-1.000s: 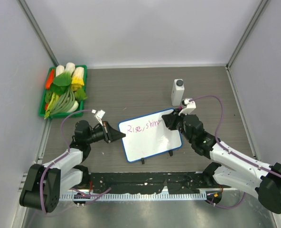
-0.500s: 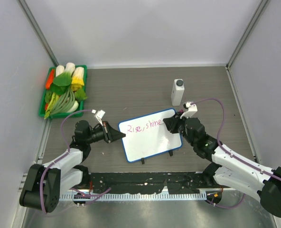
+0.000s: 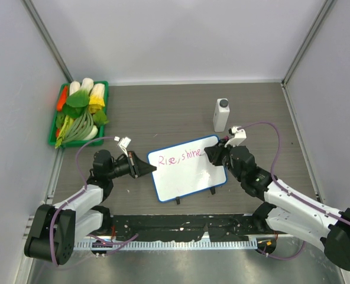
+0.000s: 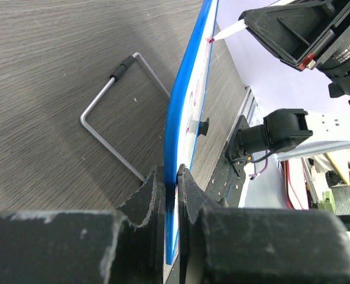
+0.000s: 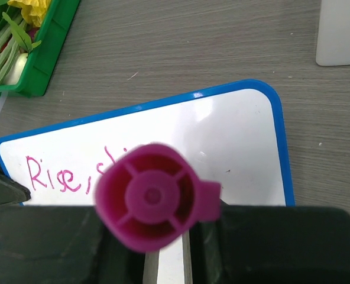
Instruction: Write a sentence on the whiteboard
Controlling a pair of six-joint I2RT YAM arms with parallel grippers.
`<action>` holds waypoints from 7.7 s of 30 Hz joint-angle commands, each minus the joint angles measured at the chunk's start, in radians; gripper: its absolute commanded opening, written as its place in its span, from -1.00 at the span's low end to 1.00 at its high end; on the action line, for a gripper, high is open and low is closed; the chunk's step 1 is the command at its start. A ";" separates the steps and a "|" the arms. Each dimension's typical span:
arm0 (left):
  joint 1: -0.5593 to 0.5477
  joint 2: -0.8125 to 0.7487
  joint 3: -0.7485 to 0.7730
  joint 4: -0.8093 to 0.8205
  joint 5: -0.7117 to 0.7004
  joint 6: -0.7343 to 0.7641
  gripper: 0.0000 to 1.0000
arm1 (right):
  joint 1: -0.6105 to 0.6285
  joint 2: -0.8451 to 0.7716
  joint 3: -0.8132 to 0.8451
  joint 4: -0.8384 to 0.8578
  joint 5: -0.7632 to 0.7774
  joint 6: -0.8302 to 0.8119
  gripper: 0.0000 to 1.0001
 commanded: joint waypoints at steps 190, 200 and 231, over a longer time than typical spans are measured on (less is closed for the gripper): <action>0.000 -0.096 0.035 -0.149 -0.188 0.150 -1.00 | 0.401 0.445 0.103 0.368 0.120 -0.050 -0.98; 0.002 -0.092 0.035 -0.149 -0.191 0.148 -1.00 | 0.401 0.436 0.072 0.345 0.083 -0.020 -0.98; 0.002 -0.096 0.033 -0.149 -0.191 0.147 -1.00 | 0.384 0.317 0.140 0.302 0.115 -0.064 -0.97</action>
